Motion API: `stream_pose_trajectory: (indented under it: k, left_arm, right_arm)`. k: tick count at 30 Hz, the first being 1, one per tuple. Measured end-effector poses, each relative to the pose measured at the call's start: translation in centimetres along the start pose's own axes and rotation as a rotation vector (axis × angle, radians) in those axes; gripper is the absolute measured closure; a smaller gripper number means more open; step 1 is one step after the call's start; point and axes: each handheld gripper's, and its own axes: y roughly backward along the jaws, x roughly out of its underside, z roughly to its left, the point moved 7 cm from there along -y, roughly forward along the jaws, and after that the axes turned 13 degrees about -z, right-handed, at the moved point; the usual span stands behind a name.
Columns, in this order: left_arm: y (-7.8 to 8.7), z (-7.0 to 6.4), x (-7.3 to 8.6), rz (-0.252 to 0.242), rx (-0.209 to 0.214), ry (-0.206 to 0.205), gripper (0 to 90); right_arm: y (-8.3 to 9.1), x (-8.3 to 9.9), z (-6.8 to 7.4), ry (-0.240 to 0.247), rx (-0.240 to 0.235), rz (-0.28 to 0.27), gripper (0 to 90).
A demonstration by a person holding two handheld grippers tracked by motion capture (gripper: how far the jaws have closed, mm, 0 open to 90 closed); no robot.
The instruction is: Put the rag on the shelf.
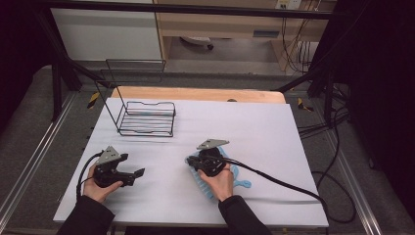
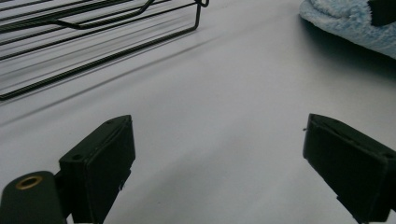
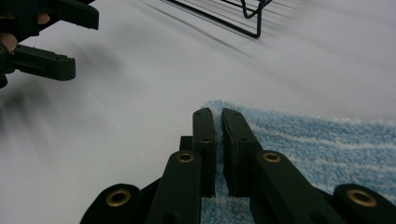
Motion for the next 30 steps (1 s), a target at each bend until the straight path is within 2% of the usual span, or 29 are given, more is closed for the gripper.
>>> stream_pose_trajectory:
  k: [5,14,17,24,30]
  left_arm:
    - [0.0,0.0,0.0,-0.002,-0.001,0.002,8.9]
    - [-0.1,0.0,0.0,-0.002,0.001,0.002,8.9]
    - [-0.1,0.0,0.0,-0.003,0.003,0.003,8.9]
    - [-0.1,0.0,0.0,0.003,0.004,-0.005,9.0]
    - [-0.2,-0.1,0.1,0.007,0.005,-0.005,9.0]
  right_arm:
    - [-1.2,-0.3,0.3,-0.007,0.005,0.0,84.6]
    - [-4.6,-0.3,0.7,-0.029,0.013,-0.004,84.6]
    - [-5.5,-0.4,0.8,-0.022,0.024,-0.002,84.6]
    - [-6.7,-0.2,0.6,-0.024,0.053,-0.011,84.5]
    - [-7.2,0.5,0.6,-0.028,0.05,-0.002,82.3]
